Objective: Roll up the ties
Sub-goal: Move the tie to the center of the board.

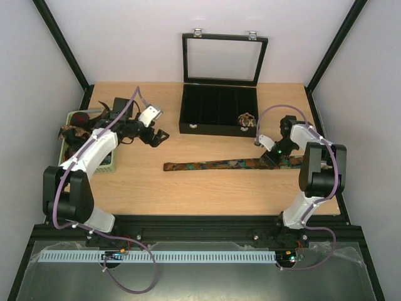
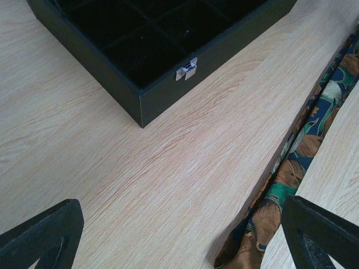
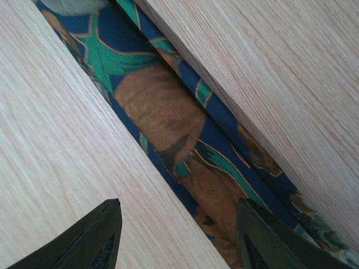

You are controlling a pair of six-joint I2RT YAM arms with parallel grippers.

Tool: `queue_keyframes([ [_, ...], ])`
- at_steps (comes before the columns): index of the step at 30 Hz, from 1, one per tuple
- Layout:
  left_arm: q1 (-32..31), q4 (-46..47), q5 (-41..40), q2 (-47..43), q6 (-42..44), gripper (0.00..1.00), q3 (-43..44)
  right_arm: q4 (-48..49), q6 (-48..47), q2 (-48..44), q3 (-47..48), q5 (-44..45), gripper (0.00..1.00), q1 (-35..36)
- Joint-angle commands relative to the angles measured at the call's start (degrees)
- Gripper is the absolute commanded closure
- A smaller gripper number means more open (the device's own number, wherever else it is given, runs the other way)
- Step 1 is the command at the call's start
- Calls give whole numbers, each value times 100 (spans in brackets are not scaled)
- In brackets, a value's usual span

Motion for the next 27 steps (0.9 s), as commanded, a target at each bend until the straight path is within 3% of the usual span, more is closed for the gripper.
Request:
queue_keyframes([
  [1,-87,23,-1,-60,274,1,-87,265,-759,106,-239,636,43,-24],
  [15,-488,-509,-406,-30,1417,1,-444,198,-1720,566,-207,1376,53,-1137],
  [23,-784,-529,-602,0,1610,1,-687,224,-1783,724,116,1526,53,-1673],
  [27,-811,-447,-695,-44,1507,1,-708,36,-1652,538,654,1193,48,-1737],
])
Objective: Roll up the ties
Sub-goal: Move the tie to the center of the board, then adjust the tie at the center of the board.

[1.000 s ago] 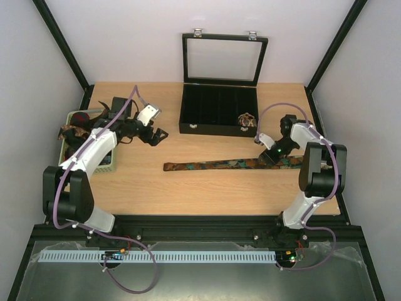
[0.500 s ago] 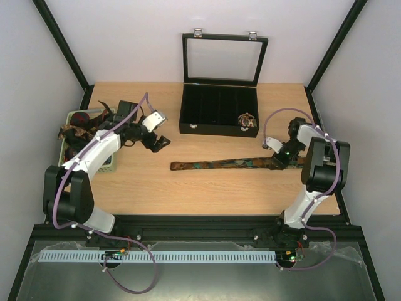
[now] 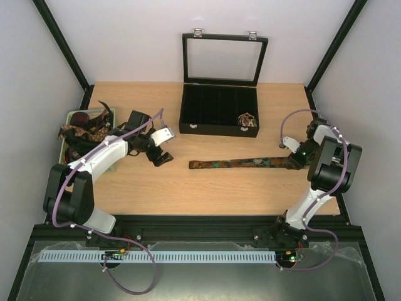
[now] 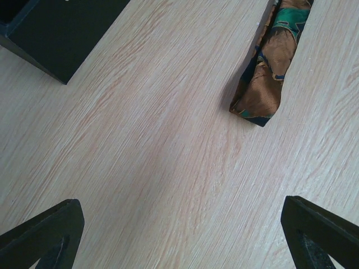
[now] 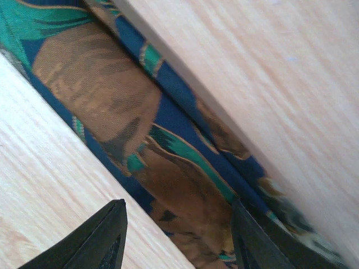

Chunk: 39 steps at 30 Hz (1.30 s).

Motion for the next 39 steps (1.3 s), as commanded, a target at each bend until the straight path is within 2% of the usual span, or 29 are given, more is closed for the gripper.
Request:
queue_keyframes([
  [1,-3,-1,-107,-70,9,1,-50,-409,47,-35,535,-85,46,-101],
  [7,384,142,-73,-321,-570,1,202,-719,278,-632,1111,-794,35,-103],
  [12,1032,295,574,-408,-1446,1,832,-661,877,-1206,1525,-1717,18,-103],
  [13,1076,321,682,-381,-1574,1,961,-642,1043,-1308,1625,-1972,13,-103],
  [14,1083,403,651,-322,-1802,1,1065,-610,1264,-1392,1727,-2304,0,-103],
  [17,1075,443,431,98,-2415,1,1508,-13,2522,-1672,1756,-3286,1,-66],
  [18,1083,193,506,312,-2337,1,1768,118,2869,-1729,1789,-3602,1,-48],
  [20,1157,-823,1239,929,-1504,1,2496,54,3356,-1651,2009,-4096,2,132],
  [22,1123,-1089,1216,1364,-1488,1,2842,-596,3462,-1303,2556,-4134,2,589],
  [24,1055,-543,1159,1187,-1418,1,2450,-1300,3408,-1024,2909,-4154,1,1037],
  [27,397,186,518,557,-817,1,1557,-1076,4081,-954,2448,-4098,1,1597],
  [29,-75,140,276,403,-369,1,1234,-643,4618,-968,1957,-4005,0,1922],
  [32,-468,142,393,198,-82,1,738,-418,5056,-859,1475,-3998,3,2326],
  [39,-730,48,651,106,84,1,236,-228,5455,-982,124,-4184,5,2763],
])
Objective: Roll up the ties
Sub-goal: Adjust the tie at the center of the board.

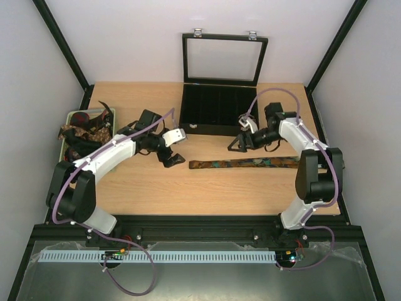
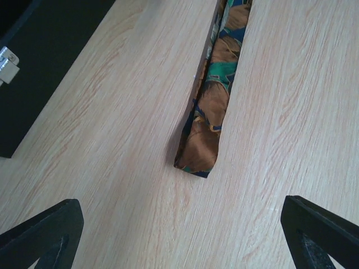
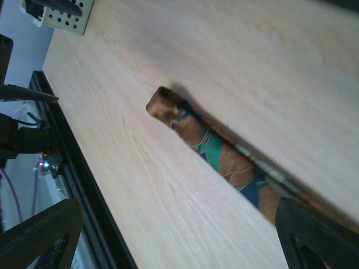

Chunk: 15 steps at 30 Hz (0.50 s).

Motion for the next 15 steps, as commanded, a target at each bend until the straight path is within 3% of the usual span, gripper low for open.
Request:
queue_keyframes([
  [1,-58,-40,70,-79,338,1,-187,24,438,-196,-683,-298,5,173],
  [9,-119,689,-212,-44,130,1,-760,-62,232,69,-752,21,8,450],
  [15,-626,1034,-551,387,-40,1,-802,-356,105,391,-492,89,13,454],
])
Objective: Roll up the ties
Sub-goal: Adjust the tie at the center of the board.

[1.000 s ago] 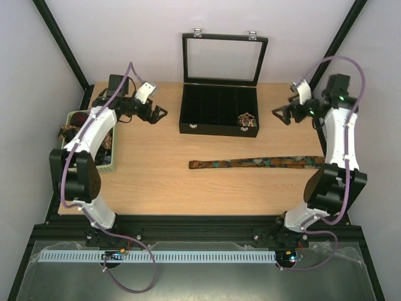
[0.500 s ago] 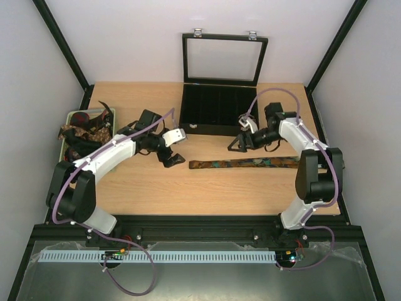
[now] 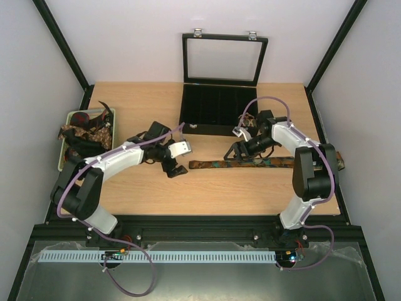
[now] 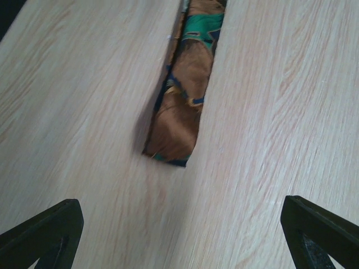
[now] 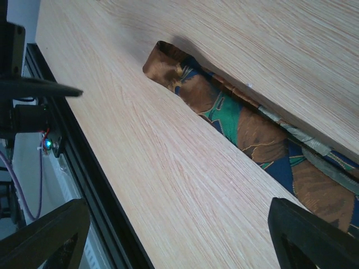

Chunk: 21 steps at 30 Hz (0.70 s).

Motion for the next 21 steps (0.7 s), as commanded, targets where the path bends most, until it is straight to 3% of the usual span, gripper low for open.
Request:
queue_keyframes([
  [1,-315,579,-168,277,-258,1,-85,-449,-19,330,255,-79,15,1],
  [9,-680,1053,-177,795,-144,1,-50,-300,250,542,116,-175,27,1],
  [15,-773,1108,-146,1281,-148,1,462,-82,543,602,30,-50,41,6],
  [21,-998,736,-369,2043,-70,4,1048,-105,706,617,122,-51,44,-1],
])
